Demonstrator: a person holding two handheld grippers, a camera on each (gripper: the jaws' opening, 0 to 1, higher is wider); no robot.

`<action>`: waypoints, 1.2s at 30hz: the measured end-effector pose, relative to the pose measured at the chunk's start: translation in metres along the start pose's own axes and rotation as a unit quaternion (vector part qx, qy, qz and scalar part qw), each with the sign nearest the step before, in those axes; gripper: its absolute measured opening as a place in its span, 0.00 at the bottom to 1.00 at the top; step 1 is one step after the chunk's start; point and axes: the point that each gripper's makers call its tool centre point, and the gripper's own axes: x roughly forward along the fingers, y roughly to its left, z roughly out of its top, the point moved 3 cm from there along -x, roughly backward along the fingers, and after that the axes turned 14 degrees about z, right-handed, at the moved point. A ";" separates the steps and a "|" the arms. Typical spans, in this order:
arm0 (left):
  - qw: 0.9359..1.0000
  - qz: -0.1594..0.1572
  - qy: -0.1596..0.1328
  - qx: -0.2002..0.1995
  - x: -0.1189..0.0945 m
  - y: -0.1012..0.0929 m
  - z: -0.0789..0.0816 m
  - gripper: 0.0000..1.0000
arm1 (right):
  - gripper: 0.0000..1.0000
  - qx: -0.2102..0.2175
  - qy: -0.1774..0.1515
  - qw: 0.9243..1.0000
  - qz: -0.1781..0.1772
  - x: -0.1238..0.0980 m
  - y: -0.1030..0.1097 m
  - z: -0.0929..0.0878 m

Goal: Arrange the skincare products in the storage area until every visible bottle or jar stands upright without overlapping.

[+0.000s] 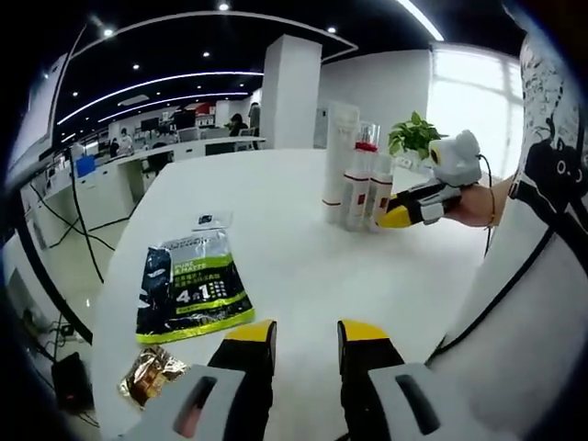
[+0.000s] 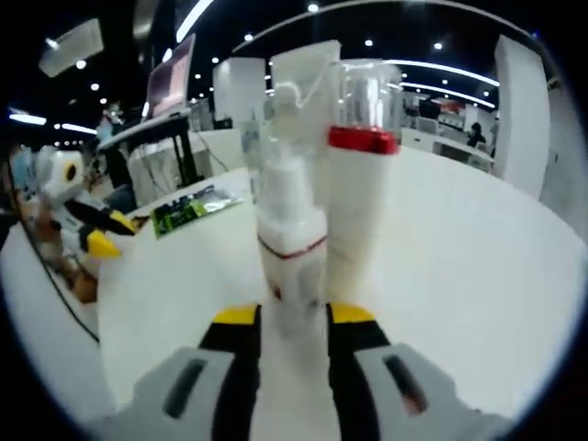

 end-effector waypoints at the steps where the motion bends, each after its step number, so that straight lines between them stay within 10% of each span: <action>1: 1.000 0.004 -0.005 0.001 0.001 0.003 0.004 0.27 | 0.26 -0.003 0.002 1.000 0.001 0.001 -0.001 0.000; 36: 0.998 0.055 -0.024 -0.031 -0.002 0.001 -0.009 0.27 | 0.23 -0.022 0.009 1.000 -0.001 0.003 -0.005 0.003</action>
